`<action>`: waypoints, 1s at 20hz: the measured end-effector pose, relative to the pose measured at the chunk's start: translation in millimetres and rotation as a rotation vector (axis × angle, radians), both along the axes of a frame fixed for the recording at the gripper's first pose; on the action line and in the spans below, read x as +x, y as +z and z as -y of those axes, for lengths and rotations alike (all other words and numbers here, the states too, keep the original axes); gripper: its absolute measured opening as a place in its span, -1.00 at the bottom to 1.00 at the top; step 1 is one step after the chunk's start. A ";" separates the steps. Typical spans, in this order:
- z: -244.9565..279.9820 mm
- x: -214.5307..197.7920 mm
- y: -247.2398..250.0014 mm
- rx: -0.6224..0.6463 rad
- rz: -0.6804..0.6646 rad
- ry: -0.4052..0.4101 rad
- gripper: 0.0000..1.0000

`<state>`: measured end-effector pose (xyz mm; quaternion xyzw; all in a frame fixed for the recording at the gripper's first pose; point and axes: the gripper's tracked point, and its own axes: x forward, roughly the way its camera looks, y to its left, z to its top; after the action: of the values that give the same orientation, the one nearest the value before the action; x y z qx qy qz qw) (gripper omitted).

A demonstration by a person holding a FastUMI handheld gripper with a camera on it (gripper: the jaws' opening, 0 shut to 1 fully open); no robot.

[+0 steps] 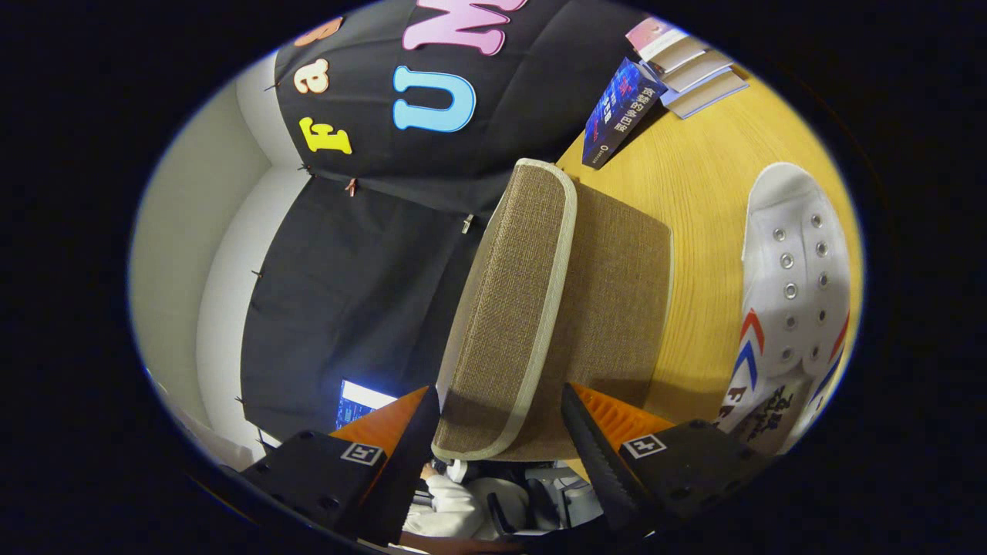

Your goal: Open the storage box then place both shoes into the box .Put the left shoe in first, then the right shoe, with the right side of both shoes facing outward in a uniform manner.

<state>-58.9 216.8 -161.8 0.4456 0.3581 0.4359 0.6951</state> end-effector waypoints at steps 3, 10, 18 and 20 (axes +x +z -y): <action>-5.8 2.7 10.2 0.070 -0.048 0.009 0.91; 12.0 -2.8 50.2 0.168 -0.093 0.013 0.89; 14.9 2.0 96.1 0.230 -0.131 -0.028 0.13; 12.8 4.5 88.0 0.146 -0.136 -0.065 -0.23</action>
<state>-54.4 204.0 -73.9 0.5350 0.3573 0.4069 0.6485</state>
